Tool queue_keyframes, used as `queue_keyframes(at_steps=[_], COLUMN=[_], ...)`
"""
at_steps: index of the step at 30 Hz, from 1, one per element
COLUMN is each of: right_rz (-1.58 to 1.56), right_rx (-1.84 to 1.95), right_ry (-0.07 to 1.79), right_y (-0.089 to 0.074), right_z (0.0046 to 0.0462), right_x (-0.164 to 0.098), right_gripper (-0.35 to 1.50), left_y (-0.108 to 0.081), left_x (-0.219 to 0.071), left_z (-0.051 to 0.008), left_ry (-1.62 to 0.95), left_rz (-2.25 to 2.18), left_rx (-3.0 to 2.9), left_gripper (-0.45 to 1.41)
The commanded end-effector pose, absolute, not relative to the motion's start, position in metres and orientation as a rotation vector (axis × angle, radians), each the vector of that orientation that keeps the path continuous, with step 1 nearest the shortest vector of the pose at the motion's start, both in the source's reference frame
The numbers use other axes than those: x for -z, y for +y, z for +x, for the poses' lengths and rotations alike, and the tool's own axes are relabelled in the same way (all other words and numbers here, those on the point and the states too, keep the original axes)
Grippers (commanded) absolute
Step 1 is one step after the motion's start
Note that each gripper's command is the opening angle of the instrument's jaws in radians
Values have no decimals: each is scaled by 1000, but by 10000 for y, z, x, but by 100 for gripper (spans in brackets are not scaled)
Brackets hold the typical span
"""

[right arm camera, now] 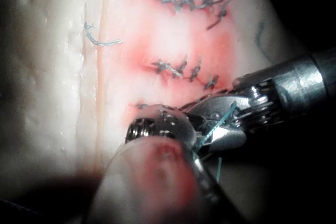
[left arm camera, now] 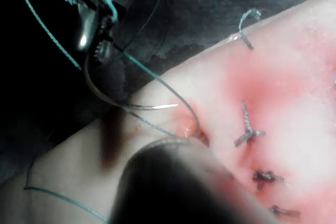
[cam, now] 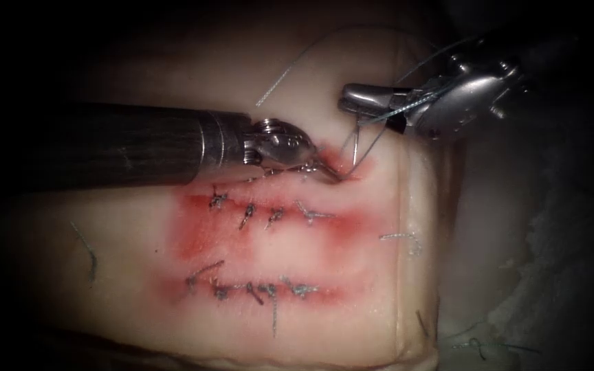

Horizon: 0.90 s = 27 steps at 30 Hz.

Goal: Wound Closure

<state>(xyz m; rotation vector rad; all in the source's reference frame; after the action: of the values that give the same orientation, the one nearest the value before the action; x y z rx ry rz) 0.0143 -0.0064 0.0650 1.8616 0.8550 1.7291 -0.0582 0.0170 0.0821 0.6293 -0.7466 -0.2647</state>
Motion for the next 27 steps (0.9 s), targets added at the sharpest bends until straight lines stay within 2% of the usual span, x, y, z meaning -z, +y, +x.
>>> queue_keyframes(at_steps=[1,9,22,27], right_rz=[1887,1982,1949,1947], right_rx=[-1690,-1619,-1652,-1666], right_ry=[829,762,878,886], right_y=[-61,-59,-77,-72], right_z=[153,154,161,156], right_x=[-653,-652,-649,-641], right_gripper=[-35,-35,-35,-35], left_y=[179,188,197,208], left_x=[-823,-826,-832,-829], left_z=[-593,-586,-566,-575], left_ry=[-710,-624,-598,-704], left_rz=[703,846,967,839], left_rx=[347,447,452,390], left_gripper=[-45,-45,-45,-45])
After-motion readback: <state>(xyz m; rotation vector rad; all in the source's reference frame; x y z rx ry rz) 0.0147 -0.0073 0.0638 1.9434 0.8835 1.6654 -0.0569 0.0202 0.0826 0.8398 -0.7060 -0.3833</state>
